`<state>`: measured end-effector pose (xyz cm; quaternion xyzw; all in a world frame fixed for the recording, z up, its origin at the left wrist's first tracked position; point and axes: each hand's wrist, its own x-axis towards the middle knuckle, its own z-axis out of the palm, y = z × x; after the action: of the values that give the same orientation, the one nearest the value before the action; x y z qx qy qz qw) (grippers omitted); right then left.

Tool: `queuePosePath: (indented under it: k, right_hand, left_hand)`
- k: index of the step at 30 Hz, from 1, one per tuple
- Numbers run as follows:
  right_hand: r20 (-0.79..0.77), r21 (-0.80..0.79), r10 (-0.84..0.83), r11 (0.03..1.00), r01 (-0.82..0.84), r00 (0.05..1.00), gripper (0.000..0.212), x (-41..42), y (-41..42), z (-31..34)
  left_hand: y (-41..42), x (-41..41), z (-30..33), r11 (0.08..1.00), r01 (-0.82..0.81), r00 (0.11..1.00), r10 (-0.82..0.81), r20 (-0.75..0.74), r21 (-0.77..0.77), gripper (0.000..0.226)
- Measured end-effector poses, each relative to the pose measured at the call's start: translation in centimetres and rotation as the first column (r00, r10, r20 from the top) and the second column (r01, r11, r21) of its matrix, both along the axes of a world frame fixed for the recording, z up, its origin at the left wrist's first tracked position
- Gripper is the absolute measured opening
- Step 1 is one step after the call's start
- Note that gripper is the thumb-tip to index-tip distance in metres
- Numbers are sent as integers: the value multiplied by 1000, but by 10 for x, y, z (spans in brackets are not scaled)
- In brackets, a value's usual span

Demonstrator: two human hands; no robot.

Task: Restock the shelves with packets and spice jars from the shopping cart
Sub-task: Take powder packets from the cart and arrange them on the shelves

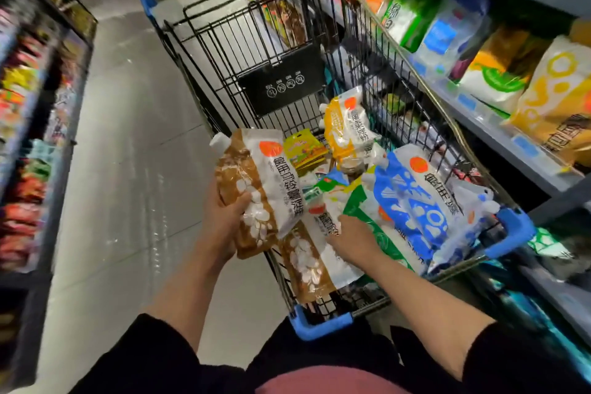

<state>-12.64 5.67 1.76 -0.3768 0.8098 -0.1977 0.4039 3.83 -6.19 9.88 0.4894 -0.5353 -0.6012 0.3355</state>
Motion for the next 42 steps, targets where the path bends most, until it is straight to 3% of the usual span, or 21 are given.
queuePosePath:
  k: [5, 10, 16, 20, 23, 27, 30, 32, 34, 37, 42]
  right_hand:
    - [-238, 189, 95, 981, -50, 967, 77, 23, -14, -9]
    - [-302, 151, 0, 987, 48, 953, 107, 20, -13, -7]
    - [-194, 142, -218, 959, 247, 956, 81, 14, -13, -6]
    - [-154, 78, -216, 970, 230, 964, 24, 4, -8, 3]
    - [-160, -65, -291, 956, 284, 943, 7, -6, -2, 20]
    - [-228, -242, -336, 929, 281, 914, 34, -18, 19, 40]
    - [-314, -424, -373, 878, 223, 873, 28, -24, 29, 57]
    - [-318, -566, -487, 786, 249, 813, 25, -30, 29, 71]
    - [-246, -677, -590, 673, 299, 769, 26, -38, 28, 84]
    - [7, -751, -600, 525, 400, 800, 27, -47, 24, 93]
    - [260, -671, -468, 541, 506, 845, 25, -24, 17, 81]
  left_hand:
    - [14, 16, 6, 999, -39, 998, 41, -48, 31, 40]
    - [20, 22, 2, 993, -85, 994, 90, -56, 84, 47]
    - [24, 21, -5, 992, -73, 996, 78, -48, 100, 41]
    - [21, 19, -4, 992, -55, 998, 59, -37, 113, 40]
    - [18, 16, 1, 996, -48, 999, 50, -18, 78, 38]
    - [9, 12, 2, 998, -30, 1000, 31, -4, 53, 41]
    - [2, 7, 0, 998, -22, 1000, 21, 16, 55, 42]
    - [-1, 2, -1, 998, -16, 1000, 15, 8, 64, 37]
    - [-1, -4, -2, 998, -14, 1000, 15, -5, 64, 32]
    - [4, -16, 0, 993, 64, 996, -58, -61, 99, 46]
    - [11, -31, 3, 962, 166, 973, -123, -196, 218, 49]
